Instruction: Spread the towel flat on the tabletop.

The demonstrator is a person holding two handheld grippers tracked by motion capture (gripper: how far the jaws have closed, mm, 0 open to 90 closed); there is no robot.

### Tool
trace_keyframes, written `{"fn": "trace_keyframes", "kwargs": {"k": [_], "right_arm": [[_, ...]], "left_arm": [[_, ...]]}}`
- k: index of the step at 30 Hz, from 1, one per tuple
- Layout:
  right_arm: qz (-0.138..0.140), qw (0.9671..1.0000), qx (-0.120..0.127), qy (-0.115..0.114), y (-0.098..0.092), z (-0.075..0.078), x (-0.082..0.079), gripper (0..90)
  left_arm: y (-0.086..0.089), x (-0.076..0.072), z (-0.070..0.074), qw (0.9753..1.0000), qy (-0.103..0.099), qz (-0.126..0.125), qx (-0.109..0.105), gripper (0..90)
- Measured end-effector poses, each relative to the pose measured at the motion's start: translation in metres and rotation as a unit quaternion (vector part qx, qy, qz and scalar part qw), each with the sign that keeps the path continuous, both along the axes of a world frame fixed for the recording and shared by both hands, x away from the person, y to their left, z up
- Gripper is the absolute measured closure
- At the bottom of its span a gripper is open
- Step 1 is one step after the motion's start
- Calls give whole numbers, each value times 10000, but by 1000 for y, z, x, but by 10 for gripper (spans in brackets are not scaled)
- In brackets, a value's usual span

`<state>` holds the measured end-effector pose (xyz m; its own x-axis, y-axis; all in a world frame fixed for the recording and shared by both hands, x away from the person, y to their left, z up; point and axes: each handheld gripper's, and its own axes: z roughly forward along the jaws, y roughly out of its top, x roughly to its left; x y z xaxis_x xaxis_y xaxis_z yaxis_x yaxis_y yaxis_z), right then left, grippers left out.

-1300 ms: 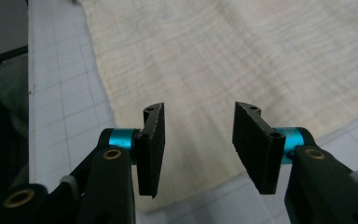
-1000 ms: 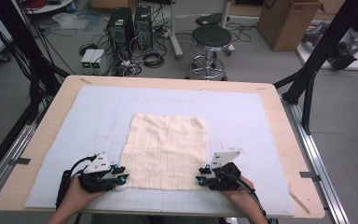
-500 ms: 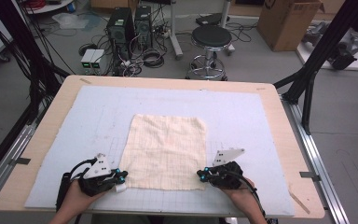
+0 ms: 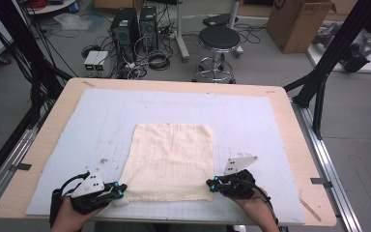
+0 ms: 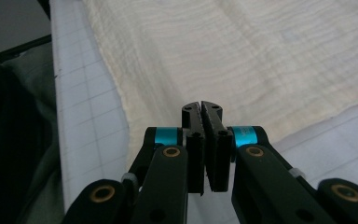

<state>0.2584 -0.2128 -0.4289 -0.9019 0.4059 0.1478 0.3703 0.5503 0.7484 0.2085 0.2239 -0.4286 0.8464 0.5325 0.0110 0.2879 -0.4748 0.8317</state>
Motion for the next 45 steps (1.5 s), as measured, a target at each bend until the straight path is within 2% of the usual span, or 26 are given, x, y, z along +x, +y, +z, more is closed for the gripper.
{"fn": "trace_keyframes", "kwargs": {"k": [3, 7, 9, 10, 14, 18, 25, 31, 34, 38, 45], "right_arm": [[66, 10000, 36, 17, -1, 0, -4, 883], [204, 9997, 19, 166, -2, -2, -8, 855], [197, 9996, 95, 186, -3, -2, -7, 783], [174, 9995, 163, 210, -4, -1, -5, 759], [-87, 9994, 311, 84, -5, 6, 5, 699], [-396, 9986, 350, 2, -7, 9, 13, 671], [-678, 9968, 401, -91, -12, 8, 24, 626], [-779, 9960, 416, -105, -13, 8, 34, 564], [-823, 9957, 391, -137, -12, 9, 40, 516], [-840, 9950, 509, -162, -8, 10, 46, 465], [-881, 9945, 526, -189, -3, 18, 56, 363]], "left_arm": [[0, -3, 1, 10000, 10, -56, -13, 881], [0, -2, 0, 9999, 102, -117, -70, 867], [0, 0, 0, 9999, 132, -17, -106, 734], [0, 3, 0, 9998, 144, -3, -124, 698], [-1, 13, 0, 9995, 152, 208, -163, 627], [-1, 23, -1, 9990, 204, 361, -188, 605], [-3, 40, 0, 9971, 297, 561, -423, 575], [-2, 50, 0, 9964, 231, 687, -436, 536], [-1, 55, 1, 9956, 267, 757, -479, 534], [-1, 62, 3, 9947, 387, 814, -499, 532], [-2, 71, 9, 9933, 385, 891, -623, 494]]}}
